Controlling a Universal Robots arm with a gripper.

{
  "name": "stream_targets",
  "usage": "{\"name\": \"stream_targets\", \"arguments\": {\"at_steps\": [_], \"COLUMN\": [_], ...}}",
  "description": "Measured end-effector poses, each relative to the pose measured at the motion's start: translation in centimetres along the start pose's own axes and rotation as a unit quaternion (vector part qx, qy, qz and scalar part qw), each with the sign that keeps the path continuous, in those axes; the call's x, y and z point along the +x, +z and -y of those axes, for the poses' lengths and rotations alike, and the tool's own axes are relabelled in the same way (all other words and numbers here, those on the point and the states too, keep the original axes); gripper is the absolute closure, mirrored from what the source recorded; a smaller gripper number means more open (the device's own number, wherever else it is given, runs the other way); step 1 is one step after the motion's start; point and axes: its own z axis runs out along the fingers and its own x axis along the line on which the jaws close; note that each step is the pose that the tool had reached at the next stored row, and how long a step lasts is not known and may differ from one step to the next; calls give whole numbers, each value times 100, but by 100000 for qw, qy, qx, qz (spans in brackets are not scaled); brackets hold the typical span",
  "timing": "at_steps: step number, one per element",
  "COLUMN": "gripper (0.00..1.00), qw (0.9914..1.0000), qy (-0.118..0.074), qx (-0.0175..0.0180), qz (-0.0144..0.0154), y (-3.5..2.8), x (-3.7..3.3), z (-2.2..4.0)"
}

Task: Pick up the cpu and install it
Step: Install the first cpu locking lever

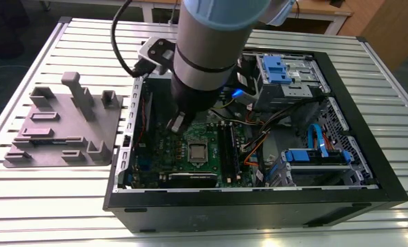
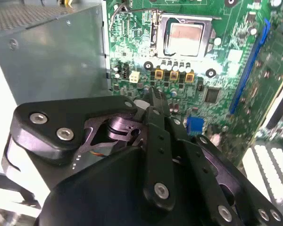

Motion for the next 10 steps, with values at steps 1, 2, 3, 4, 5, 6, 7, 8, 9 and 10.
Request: {"name": "stream_targets", "arguments": {"at_steps": [1,2,3,4,5,6,7,8,9,10], "gripper": [89,89,89,89,89,89,89,89,89,89], "qw": [99994,99976,99941,99883,99798,99678,99519,99305,99041,98714], "qy": [1051,2161,3393,4754,6257,7893,9647,11589,13600,15731], "qx": [185,378,598,843,1115,1408,1719,2066,2429,2818], "qz": [-33,-67,-100,-130,-158,-178,-194,-213,-216,-203], "y": [-21,-44,-69,-95,-125,-157,-191,-228,-267,-307], "x": [-13,-26,-41,-58,-78,-99,-122,-149,-177,-208], "z": [-19,-39,-61,-85,-112,-141,-172,-205,-240,-276]}}
